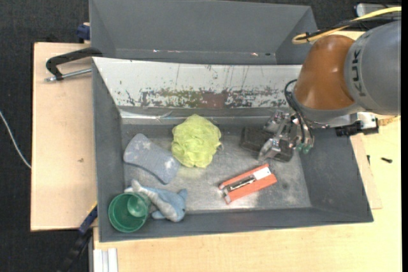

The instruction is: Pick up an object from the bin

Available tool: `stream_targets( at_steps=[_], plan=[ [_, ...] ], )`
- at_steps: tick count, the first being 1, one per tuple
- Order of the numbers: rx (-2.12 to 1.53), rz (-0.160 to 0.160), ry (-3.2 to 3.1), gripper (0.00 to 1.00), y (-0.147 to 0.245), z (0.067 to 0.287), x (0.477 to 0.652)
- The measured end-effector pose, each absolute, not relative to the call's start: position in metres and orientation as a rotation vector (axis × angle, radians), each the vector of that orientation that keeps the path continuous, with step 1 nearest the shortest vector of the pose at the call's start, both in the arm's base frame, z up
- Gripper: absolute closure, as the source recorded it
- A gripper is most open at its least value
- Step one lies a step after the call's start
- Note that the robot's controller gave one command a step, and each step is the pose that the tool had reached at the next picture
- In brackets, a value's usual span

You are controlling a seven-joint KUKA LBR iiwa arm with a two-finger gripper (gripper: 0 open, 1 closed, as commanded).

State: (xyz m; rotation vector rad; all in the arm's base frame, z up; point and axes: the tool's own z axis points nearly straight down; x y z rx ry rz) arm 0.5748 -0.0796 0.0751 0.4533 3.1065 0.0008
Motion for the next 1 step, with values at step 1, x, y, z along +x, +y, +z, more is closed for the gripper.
stream_targets(
  at_steps=[1],
  plan=[
    [0.531,0.002,3.095,1.00,-0.0809,0.2176,0.5614]
  ],
)
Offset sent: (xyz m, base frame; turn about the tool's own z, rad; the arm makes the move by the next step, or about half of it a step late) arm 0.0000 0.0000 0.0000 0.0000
